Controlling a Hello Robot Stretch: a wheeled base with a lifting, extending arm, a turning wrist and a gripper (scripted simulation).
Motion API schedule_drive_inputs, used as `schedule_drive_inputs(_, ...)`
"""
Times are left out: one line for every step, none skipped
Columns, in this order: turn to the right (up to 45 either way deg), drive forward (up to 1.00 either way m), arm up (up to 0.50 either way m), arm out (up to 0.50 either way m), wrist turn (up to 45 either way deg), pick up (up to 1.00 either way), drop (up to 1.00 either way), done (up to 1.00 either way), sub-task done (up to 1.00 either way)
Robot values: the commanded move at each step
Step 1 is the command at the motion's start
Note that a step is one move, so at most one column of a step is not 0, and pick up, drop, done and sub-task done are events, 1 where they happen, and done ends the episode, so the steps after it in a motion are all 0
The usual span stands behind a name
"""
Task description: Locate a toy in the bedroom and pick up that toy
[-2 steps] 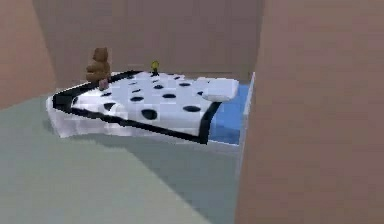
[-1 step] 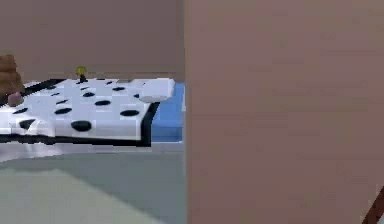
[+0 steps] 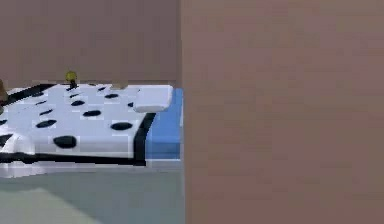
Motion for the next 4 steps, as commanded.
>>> schedule_drive_inputs(-45.0, 0.00, 0.00, 0.00, 0.0, 0.00, 0.00, 0.00, 0.00)
schedule_drive_inputs(-24.0, 0.00, 0.00, 0.00, 0.0, 0.00, 0.00, 0.00, 0.00)
schedule_drive_inputs(0.0, 1.00, 0.00, 0.00, 0.0, 0.00, 0.00, 0.00, 0.00)
schedule_drive_inputs(-6.0, 0.00, 0.00, 0.00, 0.0, 0.00, 0.00, 0.00, 0.00)
